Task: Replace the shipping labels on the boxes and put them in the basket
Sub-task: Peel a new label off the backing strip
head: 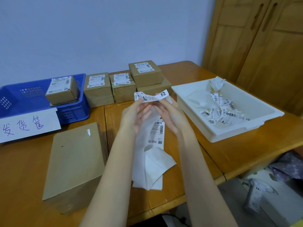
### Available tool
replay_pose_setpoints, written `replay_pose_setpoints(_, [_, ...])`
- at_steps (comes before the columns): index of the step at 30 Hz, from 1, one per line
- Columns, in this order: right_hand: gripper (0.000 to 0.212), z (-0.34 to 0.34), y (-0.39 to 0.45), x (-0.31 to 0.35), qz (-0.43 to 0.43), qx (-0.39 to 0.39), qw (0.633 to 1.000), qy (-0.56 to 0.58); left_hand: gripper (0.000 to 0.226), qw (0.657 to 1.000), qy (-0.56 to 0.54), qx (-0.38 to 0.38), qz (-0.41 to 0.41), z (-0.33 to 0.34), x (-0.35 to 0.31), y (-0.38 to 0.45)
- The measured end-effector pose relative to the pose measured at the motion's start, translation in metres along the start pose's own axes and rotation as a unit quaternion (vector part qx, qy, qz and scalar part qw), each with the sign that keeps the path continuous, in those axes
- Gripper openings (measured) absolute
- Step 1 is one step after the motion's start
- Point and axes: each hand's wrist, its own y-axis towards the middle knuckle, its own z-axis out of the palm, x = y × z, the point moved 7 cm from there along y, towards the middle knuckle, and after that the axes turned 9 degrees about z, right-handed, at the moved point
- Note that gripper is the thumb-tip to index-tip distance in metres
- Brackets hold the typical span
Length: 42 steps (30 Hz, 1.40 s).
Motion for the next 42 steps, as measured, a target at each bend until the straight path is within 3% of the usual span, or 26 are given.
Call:
replay_pose_setpoints(4, [0.024,-0.012,-0.004,-0.001,-0.01,-0.019,0.998,-0.052,0.006,0.999,-0.008,-0.035,0.027,-0.003,-0.009,-0.004])
replay_pose_setpoints(7, [0.009,-0.021,-0.006,-0.002,-0.025,-0.054,0.99,-0.127,0.014,0.996,0.01,-0.088,0.032,-0.012,-0.012,-0.004])
replay_pose_setpoints(12, [0.007,-0.023,-0.011,-0.004,-0.061,-0.088,0.97,-0.22,0.023,0.98,0.068,-0.183,0.036,-0.028,-0.01,0.001])
replay_pose_setpoints(16, [0.008,-0.024,-0.014,-0.007,-0.071,-0.123,0.962,-0.235,0.028,0.973,0.085,-0.208,0.049,-0.033,-0.006,0.0])
replay_pose_setpoints(21, [0.018,-0.014,-0.015,0.002,-0.065,-0.093,0.958,-0.263,0.007,0.992,0.015,-0.125,0.029,-0.022,0.001,-0.005])
replay_pose_setpoints(25, [0.025,-0.019,-0.016,0.0,-0.021,-0.11,0.958,-0.265,0.012,0.998,0.004,-0.063,0.023,-0.016,-0.002,-0.005])
replay_pose_setpoints(29, [0.025,-0.031,-0.018,-0.012,0.1,-0.175,0.977,-0.072,0.028,0.996,0.076,-0.017,0.033,-0.016,0.001,-0.001])
replay_pose_setpoints(30, [0.031,-0.032,-0.017,-0.017,0.139,-0.165,0.974,-0.069,0.032,0.995,0.095,-0.008,0.034,-0.015,0.002,-0.002])
replay_pose_setpoints(32, [0.029,-0.029,-0.018,-0.022,0.176,-0.137,0.968,-0.118,0.063,0.992,0.125,0.0,0.026,-0.017,0.007,0.001])
replay_pose_setpoints(34, [0.026,-0.032,-0.017,-0.022,0.157,-0.154,0.963,-0.155,0.095,0.987,0.16,0.0,0.028,-0.017,0.009,0.003])
replay_pose_setpoints(36, [0.028,-0.035,-0.018,-0.02,0.125,-0.184,0.963,-0.154,0.101,0.966,0.252,0.008,0.062,-0.016,0.007,0.003])
replay_pose_setpoints(39, [0.028,-0.037,-0.02,-0.015,0.09,-0.199,0.967,-0.133,0.08,0.929,0.359,0.008,0.09,-0.015,0.007,-0.001])
replay_pose_setpoints(42, [0.025,-0.036,-0.02,-0.016,0.086,-0.188,0.969,-0.134,0.042,0.957,0.288,0.033,0.014,-0.016,0.018,-0.003])
